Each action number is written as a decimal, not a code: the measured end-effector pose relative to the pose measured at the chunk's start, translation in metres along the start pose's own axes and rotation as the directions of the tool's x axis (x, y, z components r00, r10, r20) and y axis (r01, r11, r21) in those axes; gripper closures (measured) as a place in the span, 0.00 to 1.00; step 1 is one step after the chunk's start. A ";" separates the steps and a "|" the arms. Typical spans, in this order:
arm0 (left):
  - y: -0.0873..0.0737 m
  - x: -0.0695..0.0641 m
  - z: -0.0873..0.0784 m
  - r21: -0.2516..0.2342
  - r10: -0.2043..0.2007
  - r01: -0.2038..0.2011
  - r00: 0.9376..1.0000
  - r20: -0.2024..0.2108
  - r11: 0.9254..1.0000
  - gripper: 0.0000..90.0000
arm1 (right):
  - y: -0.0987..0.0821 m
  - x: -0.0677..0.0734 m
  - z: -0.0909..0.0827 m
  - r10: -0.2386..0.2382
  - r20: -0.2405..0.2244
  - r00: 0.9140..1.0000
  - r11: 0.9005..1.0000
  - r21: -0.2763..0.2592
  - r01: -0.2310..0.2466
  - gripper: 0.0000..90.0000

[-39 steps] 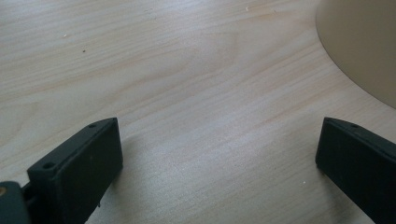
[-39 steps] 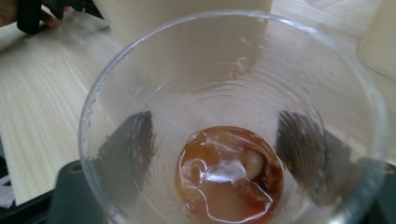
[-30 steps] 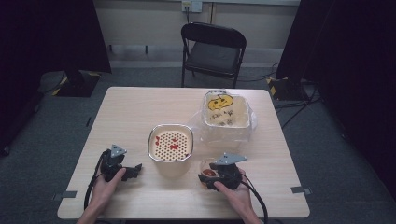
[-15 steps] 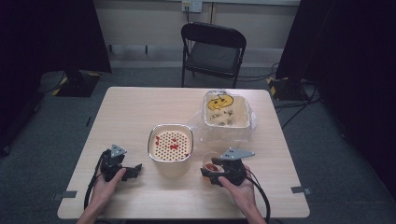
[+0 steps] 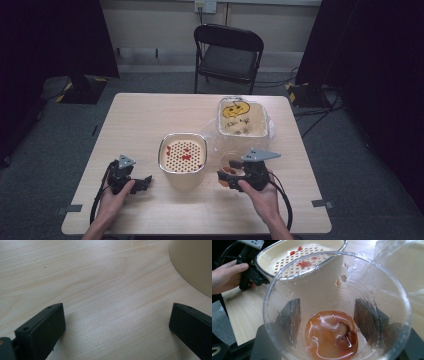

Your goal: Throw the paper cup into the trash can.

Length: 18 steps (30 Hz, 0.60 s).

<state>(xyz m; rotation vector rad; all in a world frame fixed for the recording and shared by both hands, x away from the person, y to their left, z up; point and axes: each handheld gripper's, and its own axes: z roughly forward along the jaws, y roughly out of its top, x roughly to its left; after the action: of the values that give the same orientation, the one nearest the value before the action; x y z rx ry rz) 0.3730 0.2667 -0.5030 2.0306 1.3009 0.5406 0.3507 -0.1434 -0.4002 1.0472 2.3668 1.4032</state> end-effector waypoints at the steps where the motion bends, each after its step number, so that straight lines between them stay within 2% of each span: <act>1: 0.000 0.000 0.000 0.000 -0.001 0.001 1.000 0.000 1.000 0.00 | 0.004 0.000 -0.002 -0.003 -0.005 1.000 1.000 -0.005 0.002 0.43; 6: 0.000 0.000 0.000 0.002 0.000 0.000 1.000 -0.005 1.000 0.00 | 0.023 0.004 -0.008 -0.013 -0.030 0.999 0.999 -0.039 0.012 0.44; 9: 0.000 0.000 0.000 0.002 0.000 0.000 1.000 -0.004 1.000 0.00 | 0.035 0.007 -0.010 -0.032 -0.029 0.999 0.998 -0.051 0.030 0.44; 18: 0.000 0.000 0.000 0.002 0.000 0.000 1.000 -0.004 1.000 0.00 | 0.067 0.007 -0.006 -0.035 -0.032 0.999 0.996 -0.089 0.032 0.45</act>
<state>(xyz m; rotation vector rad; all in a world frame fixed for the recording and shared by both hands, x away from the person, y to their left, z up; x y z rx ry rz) 0.3728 0.2664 -0.5028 2.0321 1.3049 0.5439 0.3739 -0.1229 -0.3405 0.9638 2.3108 1.5100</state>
